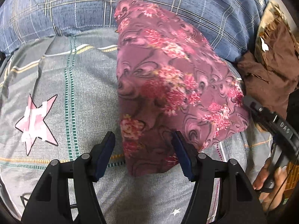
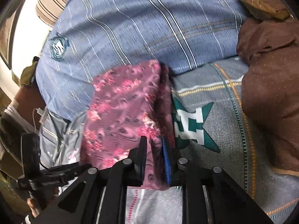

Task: Fold small clothes

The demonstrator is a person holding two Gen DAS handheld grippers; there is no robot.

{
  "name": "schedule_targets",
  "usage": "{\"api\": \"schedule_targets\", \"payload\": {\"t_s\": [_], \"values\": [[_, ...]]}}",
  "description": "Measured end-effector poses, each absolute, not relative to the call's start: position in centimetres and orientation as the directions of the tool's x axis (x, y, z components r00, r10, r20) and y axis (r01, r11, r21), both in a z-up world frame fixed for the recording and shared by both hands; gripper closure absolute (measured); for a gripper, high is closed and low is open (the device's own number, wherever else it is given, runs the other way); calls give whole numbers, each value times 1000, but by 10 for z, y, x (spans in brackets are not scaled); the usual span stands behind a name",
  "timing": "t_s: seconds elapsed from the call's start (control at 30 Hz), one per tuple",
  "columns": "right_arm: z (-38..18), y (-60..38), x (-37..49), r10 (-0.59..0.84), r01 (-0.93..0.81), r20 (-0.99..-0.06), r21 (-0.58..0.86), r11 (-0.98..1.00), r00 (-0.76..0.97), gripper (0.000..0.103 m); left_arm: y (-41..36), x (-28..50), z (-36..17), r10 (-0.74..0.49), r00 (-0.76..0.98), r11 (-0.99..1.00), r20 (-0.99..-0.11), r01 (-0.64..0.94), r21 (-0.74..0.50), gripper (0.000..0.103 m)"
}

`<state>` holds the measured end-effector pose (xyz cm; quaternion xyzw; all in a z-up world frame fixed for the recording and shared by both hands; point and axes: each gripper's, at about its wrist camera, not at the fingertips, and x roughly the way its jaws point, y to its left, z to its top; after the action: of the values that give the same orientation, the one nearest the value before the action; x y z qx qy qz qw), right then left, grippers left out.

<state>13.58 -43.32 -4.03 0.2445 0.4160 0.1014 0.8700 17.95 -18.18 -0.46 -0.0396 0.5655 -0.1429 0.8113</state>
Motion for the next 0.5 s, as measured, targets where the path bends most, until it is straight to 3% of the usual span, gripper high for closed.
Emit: {"api": "schedule_targets", "payload": {"t_s": [0.07,0.3,0.5], "values": [[-42,-430,137,378,23,-679,502,864,630,69,-186,177,-4,-268,323,957,-908,194,-214,40],[-58,-412,135,345,9,-744,426,905,572,69,-190,183,-7,-259,324,958,-910,205,-200,40],[-27,-433,141,375,14,-657,506,862,654,65,-167,206,23,-357,352,932,-865,199,-303,40]]}}
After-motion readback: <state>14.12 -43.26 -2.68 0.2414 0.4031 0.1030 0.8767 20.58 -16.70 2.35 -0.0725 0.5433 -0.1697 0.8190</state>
